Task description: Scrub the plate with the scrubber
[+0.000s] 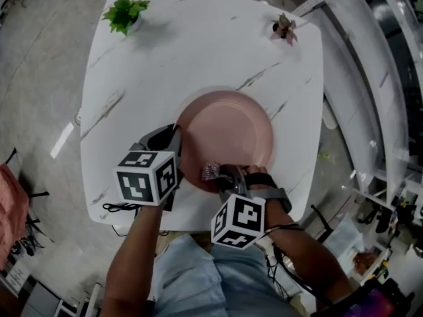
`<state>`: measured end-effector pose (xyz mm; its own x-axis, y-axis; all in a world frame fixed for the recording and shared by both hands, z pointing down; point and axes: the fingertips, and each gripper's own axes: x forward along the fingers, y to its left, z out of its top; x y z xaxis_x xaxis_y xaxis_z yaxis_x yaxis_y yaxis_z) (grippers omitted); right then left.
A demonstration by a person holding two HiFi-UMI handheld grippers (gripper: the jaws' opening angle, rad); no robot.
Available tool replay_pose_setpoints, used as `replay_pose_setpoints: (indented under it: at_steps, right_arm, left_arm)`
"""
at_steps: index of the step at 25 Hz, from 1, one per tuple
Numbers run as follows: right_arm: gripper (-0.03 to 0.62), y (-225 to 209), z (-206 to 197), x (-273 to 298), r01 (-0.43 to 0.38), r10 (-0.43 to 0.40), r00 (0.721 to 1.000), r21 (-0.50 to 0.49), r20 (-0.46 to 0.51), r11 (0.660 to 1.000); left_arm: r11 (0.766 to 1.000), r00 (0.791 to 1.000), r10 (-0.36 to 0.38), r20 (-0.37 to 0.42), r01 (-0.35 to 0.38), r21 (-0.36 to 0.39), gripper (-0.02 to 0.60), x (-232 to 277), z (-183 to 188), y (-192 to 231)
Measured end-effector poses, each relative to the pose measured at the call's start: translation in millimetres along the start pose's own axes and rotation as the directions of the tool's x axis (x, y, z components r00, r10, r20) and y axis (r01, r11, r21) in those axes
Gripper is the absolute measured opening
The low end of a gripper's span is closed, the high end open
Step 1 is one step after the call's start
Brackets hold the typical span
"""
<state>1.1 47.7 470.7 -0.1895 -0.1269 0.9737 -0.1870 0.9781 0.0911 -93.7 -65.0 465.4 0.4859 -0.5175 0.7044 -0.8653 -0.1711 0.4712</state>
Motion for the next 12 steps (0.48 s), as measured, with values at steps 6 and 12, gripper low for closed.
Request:
replay_pose_setpoints:
  at_steps: [6,12]
  right_arm:
    - [0.081,-19,-34,-3,0.039,-0.032,0.995,0.073,-0.094,0.997]
    - [0.083,-53,-53,-3,0.099,-0.076,0.987,0.161,-0.142,0.982]
  left_arm:
    - [1.0,1.0,0.001,-0.008,-0.001,0.006,0.017,0,-2,1]
    - [1.0,1.0,0.003,-0.014,-0.003,0.002,0.017,-1,-1,0]
